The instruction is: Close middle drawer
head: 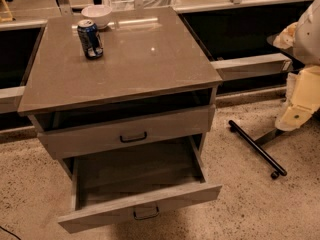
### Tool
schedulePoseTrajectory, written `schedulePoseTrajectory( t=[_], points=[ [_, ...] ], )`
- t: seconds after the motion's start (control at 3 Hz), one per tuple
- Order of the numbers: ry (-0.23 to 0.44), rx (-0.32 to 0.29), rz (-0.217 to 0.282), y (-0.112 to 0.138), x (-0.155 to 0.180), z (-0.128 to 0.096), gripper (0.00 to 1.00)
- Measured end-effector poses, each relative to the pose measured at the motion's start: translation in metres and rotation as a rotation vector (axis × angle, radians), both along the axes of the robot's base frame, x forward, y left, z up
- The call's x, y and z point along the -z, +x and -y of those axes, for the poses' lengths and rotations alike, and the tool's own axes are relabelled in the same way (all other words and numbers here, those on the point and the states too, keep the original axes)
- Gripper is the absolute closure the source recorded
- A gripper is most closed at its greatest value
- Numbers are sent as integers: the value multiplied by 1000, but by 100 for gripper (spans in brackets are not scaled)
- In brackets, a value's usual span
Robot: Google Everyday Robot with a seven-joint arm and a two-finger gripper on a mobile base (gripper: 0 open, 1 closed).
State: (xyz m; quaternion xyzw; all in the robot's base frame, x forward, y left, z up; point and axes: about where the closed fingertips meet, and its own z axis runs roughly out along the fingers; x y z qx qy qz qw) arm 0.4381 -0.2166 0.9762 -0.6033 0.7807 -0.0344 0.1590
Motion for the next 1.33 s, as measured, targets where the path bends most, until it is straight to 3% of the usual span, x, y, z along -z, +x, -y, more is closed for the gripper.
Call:
schedulePoseTrajectory(
  t=[0.33,0.67,1.0,1.33],
  points=[
    [0,0,0,0,0,0,0],
    [2,-37,-56,6,20,-4,0],
    [112,-118,-149,4,89,-22,0],
    [337,-152,-197,-23,174,-42,0]
  ],
)
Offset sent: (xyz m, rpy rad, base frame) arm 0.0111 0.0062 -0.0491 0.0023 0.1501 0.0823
